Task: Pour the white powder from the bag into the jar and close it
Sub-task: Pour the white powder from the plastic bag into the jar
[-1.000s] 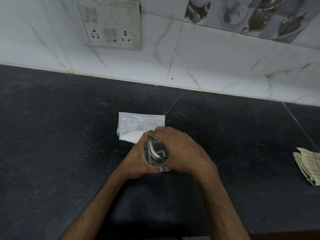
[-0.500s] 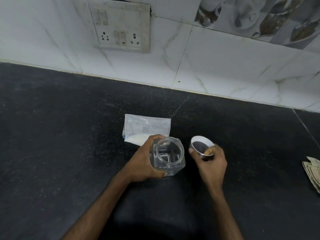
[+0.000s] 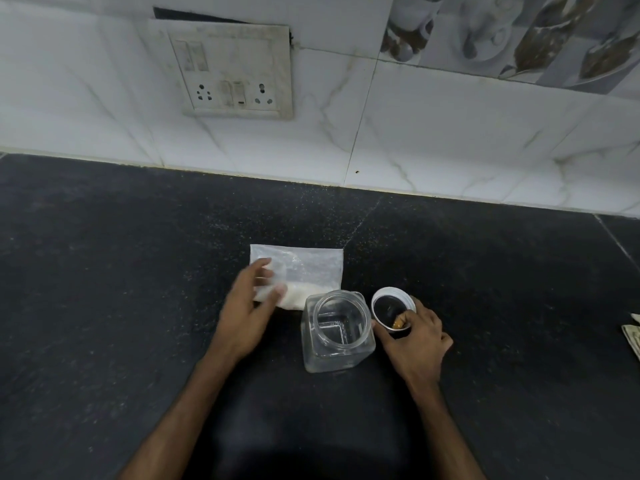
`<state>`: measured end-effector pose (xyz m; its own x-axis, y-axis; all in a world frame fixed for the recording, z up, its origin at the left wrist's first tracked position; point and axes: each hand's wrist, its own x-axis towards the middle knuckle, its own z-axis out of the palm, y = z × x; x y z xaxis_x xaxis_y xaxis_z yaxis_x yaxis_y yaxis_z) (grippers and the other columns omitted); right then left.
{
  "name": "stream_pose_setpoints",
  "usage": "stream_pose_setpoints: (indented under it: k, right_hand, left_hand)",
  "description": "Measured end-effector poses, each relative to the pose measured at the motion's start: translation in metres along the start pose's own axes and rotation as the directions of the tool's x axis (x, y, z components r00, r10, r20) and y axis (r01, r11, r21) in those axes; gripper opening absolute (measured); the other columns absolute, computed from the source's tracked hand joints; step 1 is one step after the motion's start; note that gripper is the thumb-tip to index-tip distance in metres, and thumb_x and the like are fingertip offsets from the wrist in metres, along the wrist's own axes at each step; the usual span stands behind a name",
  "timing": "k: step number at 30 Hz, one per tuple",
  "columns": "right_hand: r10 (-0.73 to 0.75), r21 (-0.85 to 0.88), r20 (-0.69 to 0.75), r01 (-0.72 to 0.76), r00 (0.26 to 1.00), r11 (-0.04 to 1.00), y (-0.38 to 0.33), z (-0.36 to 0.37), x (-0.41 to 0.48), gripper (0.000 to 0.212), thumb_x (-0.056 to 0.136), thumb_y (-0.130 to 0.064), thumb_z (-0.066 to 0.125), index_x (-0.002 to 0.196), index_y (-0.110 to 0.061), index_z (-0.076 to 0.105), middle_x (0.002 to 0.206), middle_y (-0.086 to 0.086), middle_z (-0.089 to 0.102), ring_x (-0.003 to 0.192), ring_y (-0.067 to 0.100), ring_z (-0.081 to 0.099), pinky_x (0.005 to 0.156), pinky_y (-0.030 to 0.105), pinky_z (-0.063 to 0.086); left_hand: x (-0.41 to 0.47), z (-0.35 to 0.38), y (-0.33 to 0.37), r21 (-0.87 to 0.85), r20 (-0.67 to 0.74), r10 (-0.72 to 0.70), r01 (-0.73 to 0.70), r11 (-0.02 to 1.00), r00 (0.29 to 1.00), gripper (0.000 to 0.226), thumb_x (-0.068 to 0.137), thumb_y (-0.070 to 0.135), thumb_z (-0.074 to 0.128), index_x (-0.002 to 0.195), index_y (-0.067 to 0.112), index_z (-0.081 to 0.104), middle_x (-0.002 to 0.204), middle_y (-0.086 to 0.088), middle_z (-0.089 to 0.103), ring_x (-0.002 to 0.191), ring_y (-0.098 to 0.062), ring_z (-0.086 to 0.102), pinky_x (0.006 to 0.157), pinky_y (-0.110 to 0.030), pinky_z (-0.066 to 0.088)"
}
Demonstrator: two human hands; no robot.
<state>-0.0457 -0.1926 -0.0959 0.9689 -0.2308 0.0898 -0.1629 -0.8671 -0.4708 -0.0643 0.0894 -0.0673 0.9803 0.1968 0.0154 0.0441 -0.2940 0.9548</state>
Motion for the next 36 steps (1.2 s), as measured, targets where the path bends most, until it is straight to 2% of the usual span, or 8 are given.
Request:
stream_pose_setpoints:
  k: [3,8,10,13,22,26,32,36]
  right_hand:
    - [0.024,-0.013,0.027,-0.023,0.999,1.0,-0.001,-0.002,0.003,0.039,0.066,-0.057,0.082,0.072,-0.024,0.061,0.156,0.003,0.045,0.146,0.026,0.031,0.107,0.054,0.025]
    - [-0.086,0.3,-0.144,0.126,0.986,0.945,-0.037,-0.023,0.031,0.042,0.072,-0.065,0.07,0.085,-0.025,0.064,0.118,0.0,0.069,0.115,0.02,0.061,0.097,0.046,0.047]
    - [-0.103,0.407,0.03,0.082,0.994,0.91,-0.061,-0.027,0.051,0.049,0.075,-0.071,0.061,0.094,-0.026,0.063,0.088,-0.01,0.071,0.086,0.006,0.068,0.082,0.037,0.057]
    - [-0.091,0.282,0.357,-0.014,0.929,0.959,-0.09,-0.013,0.079,0.057,0.084,-0.071,0.055,0.11,-0.021,0.062,0.086,-0.002,0.073,0.084,0.016,0.07,0.085,0.042,0.058]
    - [-0.1,0.615,0.446,-0.224,0.89,0.756,-0.112,0.019,0.09,0.008,0.089,-0.022,0.074,0.096,-0.019,0.072,0.104,0.01,0.076,0.1,0.027,0.072,0.092,0.045,0.058]
    - [-0.306,0.733,0.416,-0.116,0.856,0.671,-0.111,0.004,0.09,0.034,0.08,0.01,0.073,0.098,-0.019,0.071,0.098,0.006,0.077,0.091,0.019,0.071,0.083,0.038,0.059]
    - [-0.14,0.751,0.575,-0.452,0.806,0.48,-0.113,-0.002,0.089,0.033,0.086,-0.032,0.073,0.112,-0.014,0.067,0.115,0.008,0.074,0.109,0.024,0.07,0.09,0.046,0.06]
    - [-0.053,0.74,0.621,-0.563,0.782,0.369,-0.121,-0.008,0.092,0.052,0.078,-0.009,0.078,0.125,-0.007,0.056,0.101,0.009,0.077,0.095,0.021,0.074,0.087,0.037,0.061]
  left_hand:
    - [0.023,-0.013,-0.009,0.229,-0.247,-0.183,0.24,0.943,0.952,0.047,0.086,0.074,0.05,0.103,0.032,0.061,0.098,0.01,0.067,0.091,-0.011,0.065,0.08,-0.036,0.052]
    - [0.053,-0.021,-0.012,0.416,-0.126,-0.339,0.359,0.836,0.932,0.047,0.09,0.067,0.052,0.111,0.026,0.058,0.099,0.008,0.066,0.091,-0.018,0.062,0.08,-0.035,0.047]
    - [0.061,-0.018,-0.007,0.472,-0.104,-0.335,0.343,0.812,0.937,0.046,0.09,0.064,0.057,0.114,0.025,0.057,0.099,0.007,0.063,0.097,-0.022,0.064,0.083,-0.036,0.048]
    - [0.069,-0.016,0.001,0.522,-0.101,-0.33,0.333,0.786,0.938,0.045,0.089,0.058,0.062,0.118,0.024,0.058,0.097,0.007,0.06,0.1,-0.024,0.065,0.084,-0.037,0.049]
    - [0.06,-0.019,-0.004,0.313,-0.079,-0.132,0.15,0.938,0.988,0.018,0.101,0.014,0.052,0.09,0.027,0.057,0.086,0.003,0.064,0.081,-0.016,0.06,0.07,-0.03,0.045]
    - [0.058,-0.023,-0.001,0.106,-0.047,-0.163,0.168,0.98,0.985,0.023,0.104,0.021,0.049,0.088,0.032,0.06,0.083,0.007,0.064,0.08,-0.013,0.059,0.07,-0.027,0.045]
    - [0.07,-0.019,0.019,-0.238,-0.063,-0.202,0.181,0.954,0.977,0.036,0.088,0.049,0.066,0.108,0.019,0.064,0.093,0.004,0.073,0.091,-0.008,0.07,0.082,-0.028,0.054]
    - [0.081,-0.019,0.033,-0.235,-0.069,-0.025,0.008,0.972,0.997,0.011,0.093,0.025,0.069,0.104,0.023,0.07,0.092,-0.013,0.074,0.086,-0.017,0.069,0.076,-0.022,0.056]
